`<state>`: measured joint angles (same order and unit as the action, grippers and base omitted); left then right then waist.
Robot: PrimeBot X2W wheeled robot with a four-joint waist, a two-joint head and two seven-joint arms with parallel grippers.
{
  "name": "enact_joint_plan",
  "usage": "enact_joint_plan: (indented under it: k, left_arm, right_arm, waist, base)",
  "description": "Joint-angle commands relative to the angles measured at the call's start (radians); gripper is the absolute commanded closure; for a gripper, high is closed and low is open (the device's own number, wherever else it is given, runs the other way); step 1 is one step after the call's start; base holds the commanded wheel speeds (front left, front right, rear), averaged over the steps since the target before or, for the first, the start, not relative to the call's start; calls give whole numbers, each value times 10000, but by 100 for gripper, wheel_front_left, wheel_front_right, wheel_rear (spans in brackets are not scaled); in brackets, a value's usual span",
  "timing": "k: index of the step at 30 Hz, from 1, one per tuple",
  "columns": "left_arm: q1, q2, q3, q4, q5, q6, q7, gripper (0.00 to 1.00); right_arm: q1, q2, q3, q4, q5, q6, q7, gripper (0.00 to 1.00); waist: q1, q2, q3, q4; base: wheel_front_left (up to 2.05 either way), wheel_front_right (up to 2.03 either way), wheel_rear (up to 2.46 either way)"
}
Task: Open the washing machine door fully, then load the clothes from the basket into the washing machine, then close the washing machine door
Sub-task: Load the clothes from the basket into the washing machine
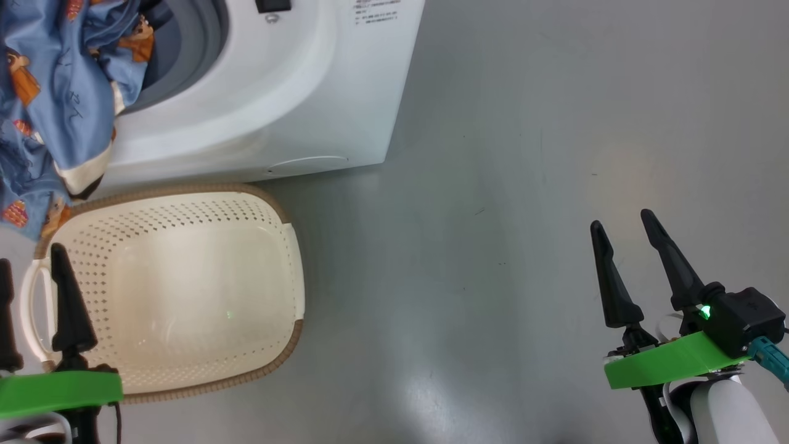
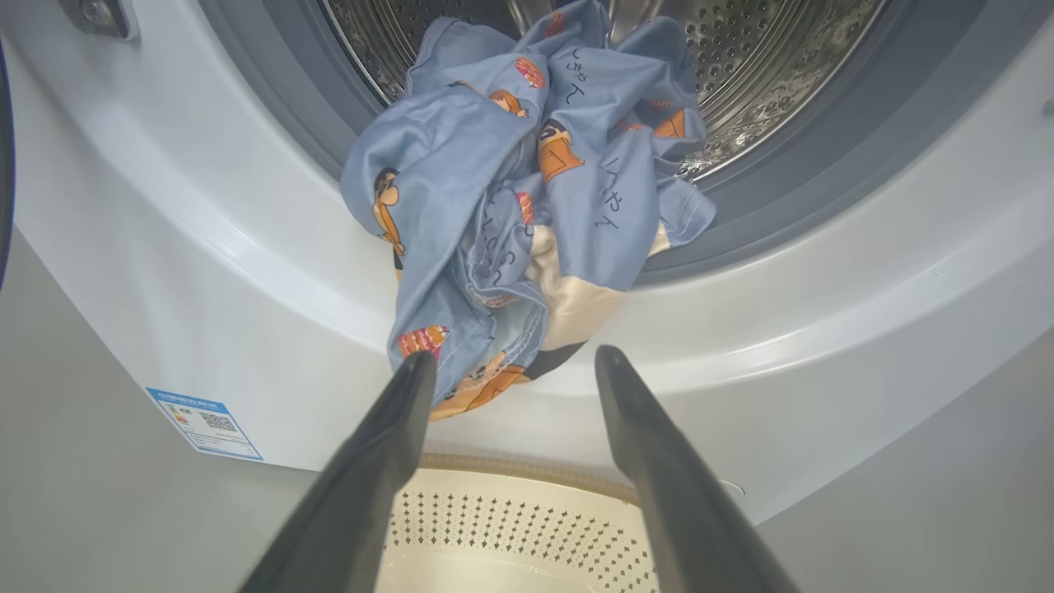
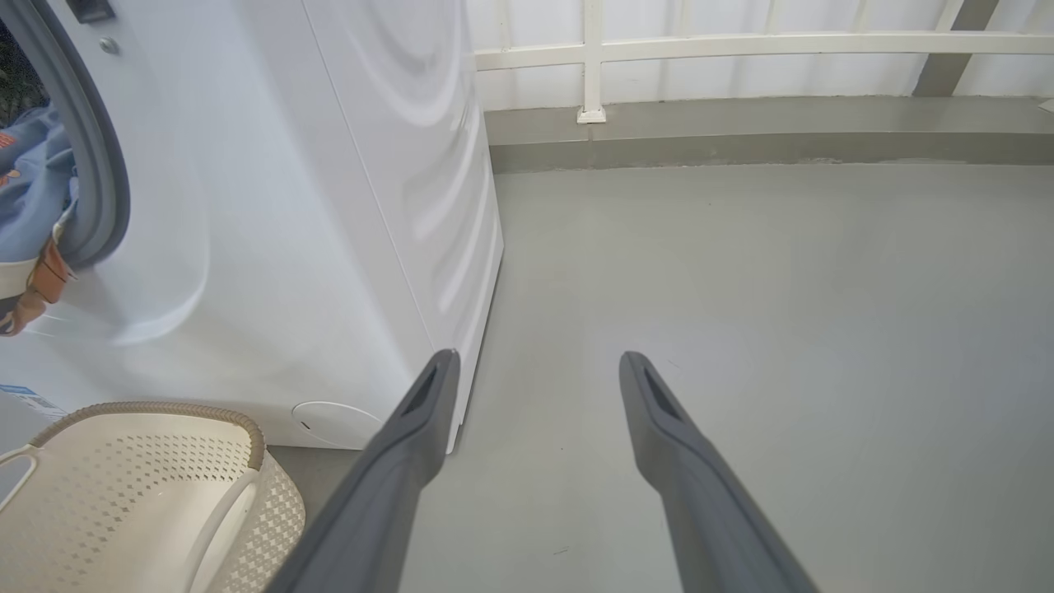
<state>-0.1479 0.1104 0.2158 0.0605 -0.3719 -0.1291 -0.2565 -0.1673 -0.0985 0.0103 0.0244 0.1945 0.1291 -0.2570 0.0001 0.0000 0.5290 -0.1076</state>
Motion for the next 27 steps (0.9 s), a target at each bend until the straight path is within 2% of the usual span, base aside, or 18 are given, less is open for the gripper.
enact_joint_plan:
  k: [1,6,15,27]
  left_arm:
    - [-7,297,226,-231,57,-16,-53,0]
    - [-496,627,-284,79,-128,-16,-53,0]
    - [-1861,1371,-705,1497,-459,-16,-53,0]
    - [-4077,2245,-1274,4138,-1148,-16,-53,0]
  right_arm:
    - [141,-86,171,-226,8,16,-48,0]
    - [27,-67,186,-243,-18,16,-48,0]
    - [-245,-18,280,-233,-32,16,-48,0]
    - [-492,108,431,-243,-18,16,-48,0]
  waist:
    - [-1,0,17,21]
    - [-1,0,185,117]
    - [-1,0,423,70]
    - [-1,0,767,-184]
  base:
    - [0,0,0]
    - [0,0,0]
    - [0,0,0]
    - [0,0,0]
